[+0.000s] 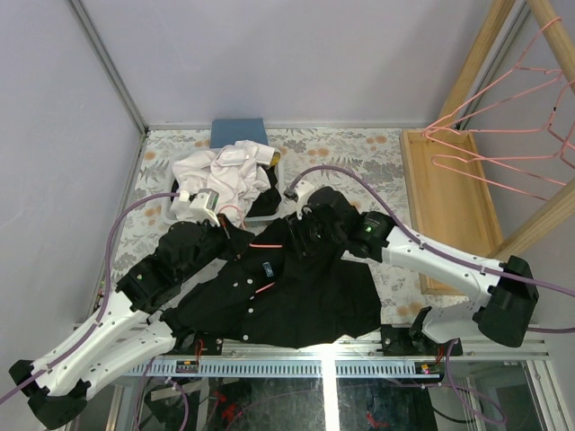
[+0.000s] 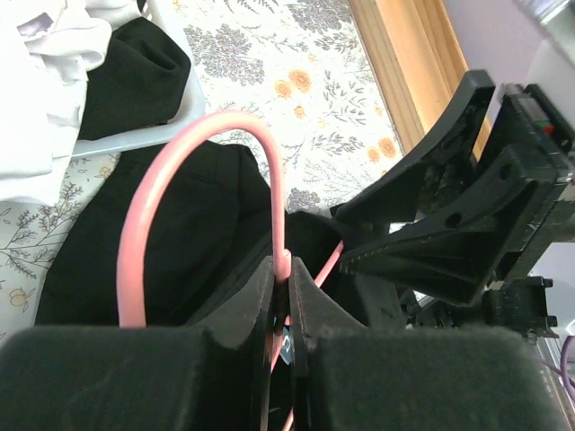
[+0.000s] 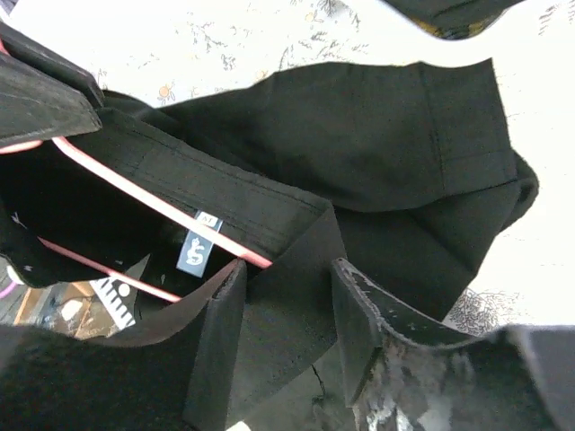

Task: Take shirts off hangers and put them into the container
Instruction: Remove the shirt from the hanger.

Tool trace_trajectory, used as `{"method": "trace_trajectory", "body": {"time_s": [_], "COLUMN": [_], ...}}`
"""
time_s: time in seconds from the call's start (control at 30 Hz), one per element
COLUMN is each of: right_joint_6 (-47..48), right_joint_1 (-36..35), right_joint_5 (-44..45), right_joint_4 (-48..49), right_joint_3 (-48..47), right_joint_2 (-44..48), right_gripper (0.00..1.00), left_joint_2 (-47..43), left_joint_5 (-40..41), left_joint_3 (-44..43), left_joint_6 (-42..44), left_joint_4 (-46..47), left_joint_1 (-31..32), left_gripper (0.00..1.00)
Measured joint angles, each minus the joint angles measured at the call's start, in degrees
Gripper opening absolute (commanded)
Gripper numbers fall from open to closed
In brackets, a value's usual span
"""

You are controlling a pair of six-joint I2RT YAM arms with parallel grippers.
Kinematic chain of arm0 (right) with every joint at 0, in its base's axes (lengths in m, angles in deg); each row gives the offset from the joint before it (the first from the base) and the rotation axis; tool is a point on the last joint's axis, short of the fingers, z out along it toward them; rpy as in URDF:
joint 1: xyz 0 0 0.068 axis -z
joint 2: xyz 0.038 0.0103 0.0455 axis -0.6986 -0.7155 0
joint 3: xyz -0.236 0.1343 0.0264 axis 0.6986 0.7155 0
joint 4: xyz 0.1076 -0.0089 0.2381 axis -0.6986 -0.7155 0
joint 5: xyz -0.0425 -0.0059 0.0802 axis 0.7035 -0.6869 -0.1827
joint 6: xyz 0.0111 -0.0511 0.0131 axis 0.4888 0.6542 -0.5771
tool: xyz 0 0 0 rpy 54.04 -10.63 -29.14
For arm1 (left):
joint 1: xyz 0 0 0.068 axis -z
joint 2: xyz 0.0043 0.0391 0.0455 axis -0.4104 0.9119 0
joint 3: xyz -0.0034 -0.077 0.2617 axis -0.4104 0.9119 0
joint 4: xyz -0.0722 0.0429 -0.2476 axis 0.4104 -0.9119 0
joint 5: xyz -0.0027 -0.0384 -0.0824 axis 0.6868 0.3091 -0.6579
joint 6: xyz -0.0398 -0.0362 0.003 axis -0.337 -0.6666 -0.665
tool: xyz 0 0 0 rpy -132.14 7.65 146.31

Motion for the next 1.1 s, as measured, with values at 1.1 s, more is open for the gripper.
{"method": "trace_trajectory", "body": {"time_s": [1.1], "right_joint_6": [1.07], "right_joint_1": [7.32], "right_joint_5": [23.30], "right_joint_4": [-0.37], "right_joint_3": [10.08], "right_joint_2": [12.83], "right_gripper": [0.20], "left_joint_2": [-15.43], "left_joint_5": [8.24], "left_joint_3": [0.59], "left_joint_6": [-1.38], "left_joint_4": [-2.75], "left_joint_1": [0.00], "left_gripper": [0.00]}}
